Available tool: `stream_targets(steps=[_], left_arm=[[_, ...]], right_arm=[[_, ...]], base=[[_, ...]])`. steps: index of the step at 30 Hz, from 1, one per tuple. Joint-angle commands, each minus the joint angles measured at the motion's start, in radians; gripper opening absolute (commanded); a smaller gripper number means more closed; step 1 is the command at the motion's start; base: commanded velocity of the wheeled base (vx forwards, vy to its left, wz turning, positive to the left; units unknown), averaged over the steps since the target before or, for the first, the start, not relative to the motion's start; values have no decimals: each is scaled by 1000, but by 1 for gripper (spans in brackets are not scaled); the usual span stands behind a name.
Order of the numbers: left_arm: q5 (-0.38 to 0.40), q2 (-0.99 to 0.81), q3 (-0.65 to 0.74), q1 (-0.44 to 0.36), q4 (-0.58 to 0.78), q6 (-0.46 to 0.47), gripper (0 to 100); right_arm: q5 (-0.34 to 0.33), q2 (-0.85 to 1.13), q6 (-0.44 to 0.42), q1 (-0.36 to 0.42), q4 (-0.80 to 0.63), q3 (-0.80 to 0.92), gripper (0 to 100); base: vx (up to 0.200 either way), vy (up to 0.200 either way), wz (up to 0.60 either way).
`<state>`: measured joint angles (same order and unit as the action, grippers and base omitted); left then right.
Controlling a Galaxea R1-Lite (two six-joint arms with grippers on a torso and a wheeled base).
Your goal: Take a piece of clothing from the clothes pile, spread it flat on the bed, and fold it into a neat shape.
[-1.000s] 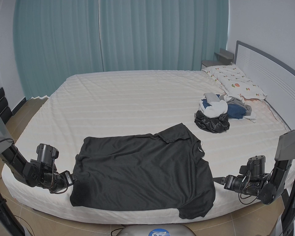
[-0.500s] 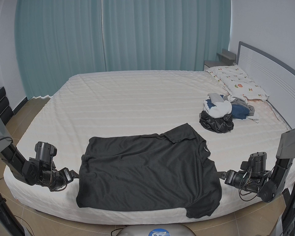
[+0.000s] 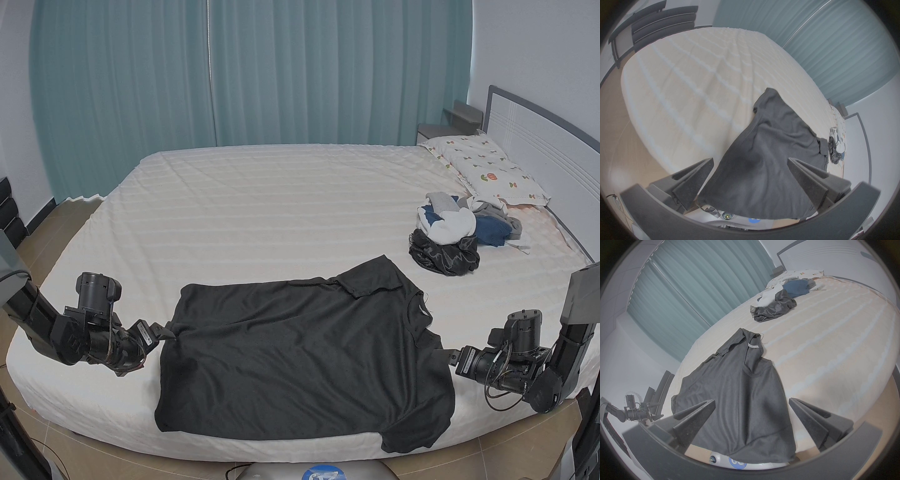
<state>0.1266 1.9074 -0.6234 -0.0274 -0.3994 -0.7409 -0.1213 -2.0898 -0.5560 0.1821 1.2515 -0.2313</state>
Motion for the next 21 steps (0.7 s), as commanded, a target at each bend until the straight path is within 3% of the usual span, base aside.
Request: stream_targets(steps=[1,8,15,21], left_arm=[[-4,30,-38,-2,-1,-5,100],[-12,94,-183,6,7,-49,100],[-84,289,-404,0,1,-43,100],[-87,418,-567,4,5,-41,100]], right_arm=[[-1,-1,-1,8,3,3,100],[-1,-4,-4,16,5,4,100],[-1,-3,-73,39,5,6,100],[-1,-7,-75,36,16,-2,100]], base=[[200,0,0],[29,0,0],[0,0,0],[0,0,0]])
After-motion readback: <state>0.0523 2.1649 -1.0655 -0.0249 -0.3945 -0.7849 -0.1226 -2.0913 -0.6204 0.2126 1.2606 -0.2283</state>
